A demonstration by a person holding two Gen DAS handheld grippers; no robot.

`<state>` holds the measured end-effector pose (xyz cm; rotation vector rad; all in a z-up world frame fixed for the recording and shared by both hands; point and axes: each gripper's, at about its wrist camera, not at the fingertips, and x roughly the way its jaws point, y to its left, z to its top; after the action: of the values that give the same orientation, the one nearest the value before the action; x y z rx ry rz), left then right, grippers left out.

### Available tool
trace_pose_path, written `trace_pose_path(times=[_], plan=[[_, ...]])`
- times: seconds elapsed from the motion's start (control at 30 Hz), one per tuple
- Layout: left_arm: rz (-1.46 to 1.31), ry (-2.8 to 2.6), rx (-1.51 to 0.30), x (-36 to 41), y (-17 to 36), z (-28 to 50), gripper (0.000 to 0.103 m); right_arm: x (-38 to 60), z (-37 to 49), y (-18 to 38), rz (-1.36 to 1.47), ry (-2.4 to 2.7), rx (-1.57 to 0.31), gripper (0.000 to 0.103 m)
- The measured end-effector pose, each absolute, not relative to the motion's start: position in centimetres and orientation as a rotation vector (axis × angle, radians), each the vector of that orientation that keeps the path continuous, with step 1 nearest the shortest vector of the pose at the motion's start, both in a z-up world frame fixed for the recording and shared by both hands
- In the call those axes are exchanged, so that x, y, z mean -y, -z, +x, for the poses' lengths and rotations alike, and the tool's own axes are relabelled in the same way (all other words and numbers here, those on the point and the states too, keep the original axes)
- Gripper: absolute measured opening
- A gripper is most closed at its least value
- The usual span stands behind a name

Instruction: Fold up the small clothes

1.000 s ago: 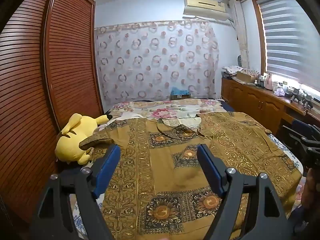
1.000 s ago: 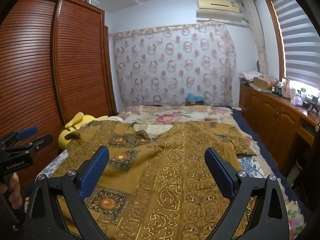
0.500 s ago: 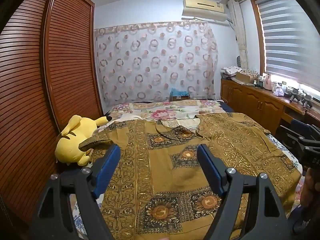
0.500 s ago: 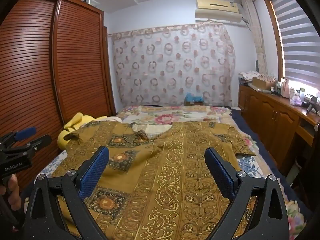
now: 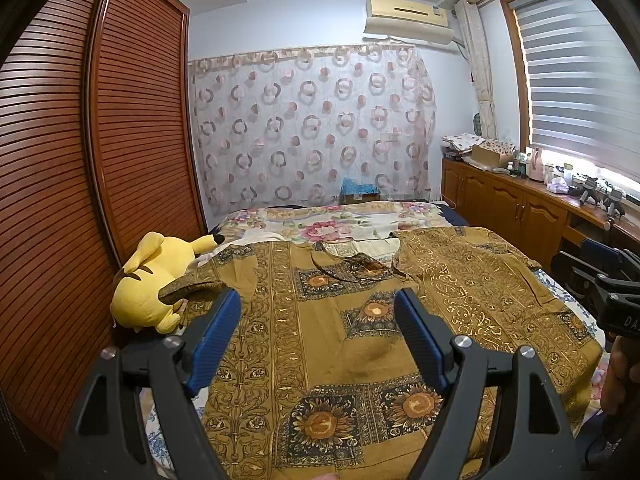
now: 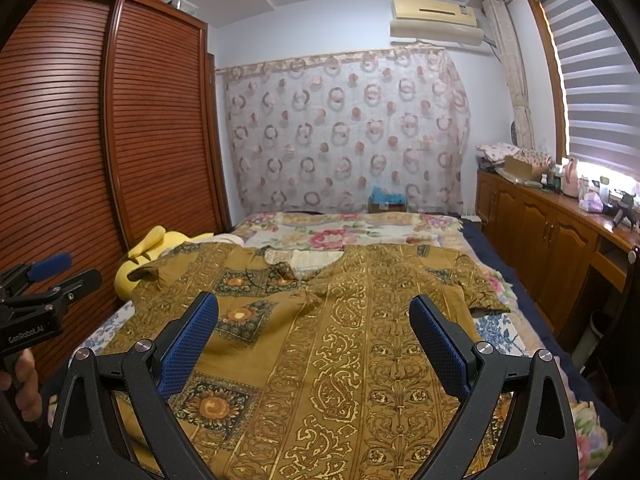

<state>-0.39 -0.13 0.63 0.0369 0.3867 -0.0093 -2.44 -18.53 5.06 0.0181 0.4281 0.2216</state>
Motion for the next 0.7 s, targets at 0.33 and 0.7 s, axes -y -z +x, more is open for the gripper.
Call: trace_pose_path(times=[0.33,0.7], plan=[[0.034,0.013,-0.373,0.2,-1.5,-0.8,0.080,18.5,-2.5,-5.1,0.018,-0.221,-0.428,0.098],[0.034,0.013,-0.372,0.2,-1.6,-0.9,0.080,18.4,-2.5,-5.1,0.018,-0.221,-0.426,0.098]])
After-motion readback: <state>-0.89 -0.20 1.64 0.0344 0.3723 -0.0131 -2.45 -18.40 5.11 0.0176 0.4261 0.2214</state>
